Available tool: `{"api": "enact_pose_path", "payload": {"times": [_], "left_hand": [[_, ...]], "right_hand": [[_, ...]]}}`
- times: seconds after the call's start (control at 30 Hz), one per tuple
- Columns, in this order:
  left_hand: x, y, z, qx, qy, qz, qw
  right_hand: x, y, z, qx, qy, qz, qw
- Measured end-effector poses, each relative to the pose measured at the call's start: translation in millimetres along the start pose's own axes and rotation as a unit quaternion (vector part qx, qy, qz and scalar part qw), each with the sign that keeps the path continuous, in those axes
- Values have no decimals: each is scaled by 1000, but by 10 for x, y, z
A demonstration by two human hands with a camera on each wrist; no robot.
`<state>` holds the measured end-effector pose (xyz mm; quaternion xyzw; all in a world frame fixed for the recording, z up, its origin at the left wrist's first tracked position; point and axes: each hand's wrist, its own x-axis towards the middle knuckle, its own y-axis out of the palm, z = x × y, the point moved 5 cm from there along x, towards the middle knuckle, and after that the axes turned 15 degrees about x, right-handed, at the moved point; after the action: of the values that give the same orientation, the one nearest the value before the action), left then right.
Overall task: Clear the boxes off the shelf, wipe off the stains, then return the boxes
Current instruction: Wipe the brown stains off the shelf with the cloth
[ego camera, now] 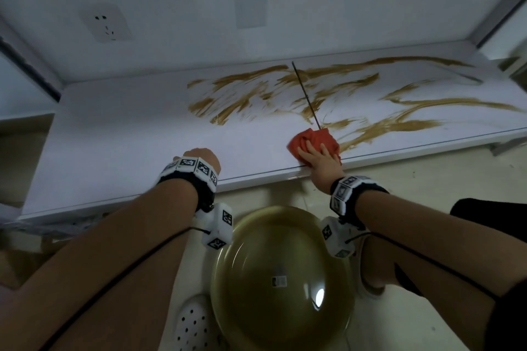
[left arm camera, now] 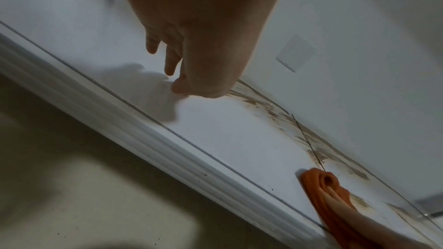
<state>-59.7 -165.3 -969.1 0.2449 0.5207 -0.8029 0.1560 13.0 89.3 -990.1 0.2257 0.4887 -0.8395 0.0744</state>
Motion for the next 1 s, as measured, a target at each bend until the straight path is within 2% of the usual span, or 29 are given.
{"api": "enact_pose_path", "payload": {"times": [0.1,0.23,0.37,0.43,0.57,0.67,0.73,0.8,0.93,1.0], "left_hand": [[-79,-73,-46,-8,7,-44,999],[-111,-92,-147,-1,6,-49,999],[6,-142,-152,-1,15,-32,999],[112,-148,-138,29,42,-21,998],[143,-270,-160,41,83,-22,996],[169,-398,-172,38,102,-39,993],[248,-439,-157,21,104,-39,994],[320,-435,-145,24,105,-29,994],[359,-426,-129,57,95,-37,993],[404,-412,-156,48,95,-25,994]], "right_hand": [[-17,120,268,-23,-49,27,998],[-40,413,861,-61,-150,100,982],[66,451,887,-77,-186,134,970],[76,330,740,-71,-173,116,975],[160,-66,257,-5,-52,42,998],[255,-216,69,0,18,44,999],[269,-209,137,-8,35,62,997],[297,-154,312,-31,13,79,996],[457,88,767,-88,-88,122,985],[526,155,900,-94,-113,134,980]]}}
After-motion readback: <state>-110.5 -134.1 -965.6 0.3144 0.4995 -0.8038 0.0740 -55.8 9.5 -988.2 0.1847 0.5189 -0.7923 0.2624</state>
